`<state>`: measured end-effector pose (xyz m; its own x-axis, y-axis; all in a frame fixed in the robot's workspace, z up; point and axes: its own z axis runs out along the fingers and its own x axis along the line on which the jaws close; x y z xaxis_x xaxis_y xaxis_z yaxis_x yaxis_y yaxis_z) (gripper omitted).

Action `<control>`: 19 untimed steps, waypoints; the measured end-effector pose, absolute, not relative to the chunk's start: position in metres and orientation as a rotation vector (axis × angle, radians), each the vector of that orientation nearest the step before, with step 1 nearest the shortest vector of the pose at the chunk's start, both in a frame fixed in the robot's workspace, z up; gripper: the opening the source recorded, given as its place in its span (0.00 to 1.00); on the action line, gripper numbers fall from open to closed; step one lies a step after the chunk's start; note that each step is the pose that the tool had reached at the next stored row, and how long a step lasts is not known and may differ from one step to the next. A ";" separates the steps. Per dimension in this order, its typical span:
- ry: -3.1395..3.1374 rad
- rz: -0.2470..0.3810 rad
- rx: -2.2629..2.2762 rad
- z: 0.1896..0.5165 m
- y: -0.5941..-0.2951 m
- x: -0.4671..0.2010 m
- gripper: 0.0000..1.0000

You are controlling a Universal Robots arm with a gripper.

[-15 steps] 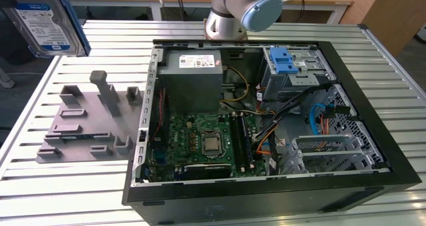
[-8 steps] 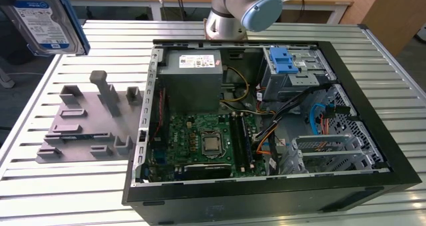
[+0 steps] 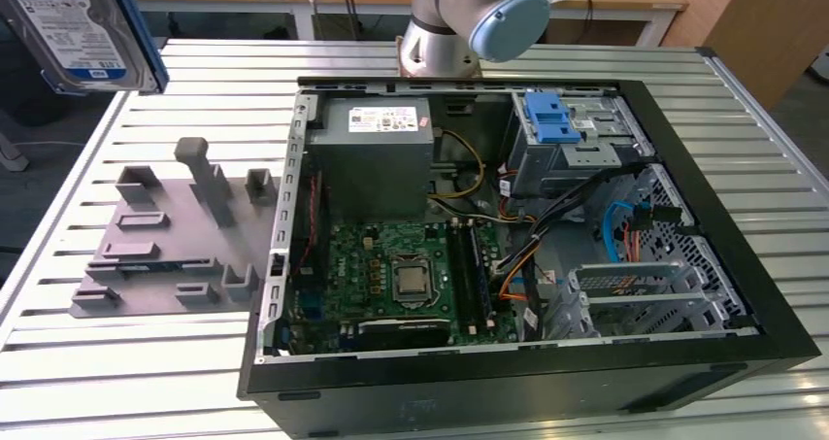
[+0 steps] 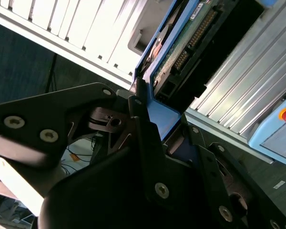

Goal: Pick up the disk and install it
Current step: 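Pick up the disk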

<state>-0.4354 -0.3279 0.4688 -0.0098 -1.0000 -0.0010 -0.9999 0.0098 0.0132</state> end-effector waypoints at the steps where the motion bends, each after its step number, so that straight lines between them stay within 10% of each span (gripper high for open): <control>1: -2.226 -0.016 2.205 0.472 -0.328 -0.435 0.36; 19: -2.225 -0.019 2.202 0.488 -0.365 -0.434 0.36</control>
